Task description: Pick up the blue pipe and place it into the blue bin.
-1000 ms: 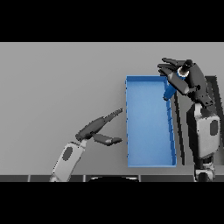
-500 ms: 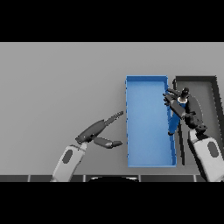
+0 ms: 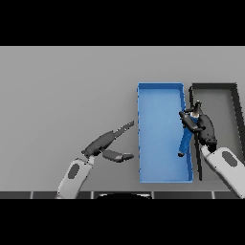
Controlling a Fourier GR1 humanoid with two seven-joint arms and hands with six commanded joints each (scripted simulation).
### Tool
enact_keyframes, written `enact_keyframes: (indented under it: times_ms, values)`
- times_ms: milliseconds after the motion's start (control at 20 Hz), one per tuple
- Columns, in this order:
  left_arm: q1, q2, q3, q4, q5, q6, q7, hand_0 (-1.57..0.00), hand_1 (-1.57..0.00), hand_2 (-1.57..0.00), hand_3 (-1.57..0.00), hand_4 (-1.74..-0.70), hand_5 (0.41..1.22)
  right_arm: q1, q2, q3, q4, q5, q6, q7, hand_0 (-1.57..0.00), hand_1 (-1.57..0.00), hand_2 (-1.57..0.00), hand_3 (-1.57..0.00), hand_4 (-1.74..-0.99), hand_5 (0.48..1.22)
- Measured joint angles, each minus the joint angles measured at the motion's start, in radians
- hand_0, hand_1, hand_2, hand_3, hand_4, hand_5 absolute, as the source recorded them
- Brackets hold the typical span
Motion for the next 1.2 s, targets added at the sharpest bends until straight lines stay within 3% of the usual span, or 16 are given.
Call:
enact_keyframes:
  times_ms: [100,200,300,600,750,900,1200]
  values:
    - [0.005,0.006,0.004,-0.009,0.009,-0.005,-0.004,0.0,0.0,0.0,0.0,-0.88,0.43,-0.084,-0.079,0.112,0.027,-0.068,0.015,-0.009,-0.38,-0.35,-0.35,-0.21,-1.219,1.137]
    - [0.009,-0.006,-0.008,-0.002,0.0,0.0,0.002,0.0,0.0,0.0,0.0,-0.88,0.429,-0.158,-0.113,0.213,0.039,-0.059,0.053,-0.033,-0.24,-0.22,-0.22,-0.13,-1.142,1.03]
    - [0.01,-0.003,-0.002,-0.015,0.007,0.002,0.005,0.0,0.0,0.0,0.0,-0.89,0.428,-0.187,-0.154,0.295,0.042,-0.091,0.078,0.0,-0.16,-0.14,-0.14,-0.08,-1.083,0.934]
    - [-0.011,-0.006,0.007,0.003,0.005,0.005,0.016,0.0,0.0,0.0,0.0,-0.89,0.428,-0.313,-0.211,0.489,0.076,-0.17,0.085,0.0,-0.04,-0.04,-0.04,-0.02,-1.046,0.759]
    - [0.003,0.0,0.003,0.001,0.006,0.0,-0.006,0.0,0.0,0.0,0.0,-0.89,0.429,-0.326,-0.212,0.511,0.087,-0.182,0.077,0.0,-0.02,-0.02,-0.02,-0.01,-1.033,0.696]
    - [0.012,-0.009,-0.013,-0.004,-0.011,0.009,-0.01,0.0,0.0,0.0,0.0,-0.89,0.431,-0.343,-0.215,0.534,0.101,-0.19,0.082,-0.018,-0.01,-0.01,-0.01,0.0,-1.02,0.666]
    - [0.021,0.0,-0.008,-0.014,-0.004,0.007,-0.01,0.0,0.0,0.0,0.0,-0.88,0.431,-0.35,-0.21,0.55,0.1,-0.183,0.096,-0.002,-0.01,-0.01,-0.01,0.0,-1.022,0.643]
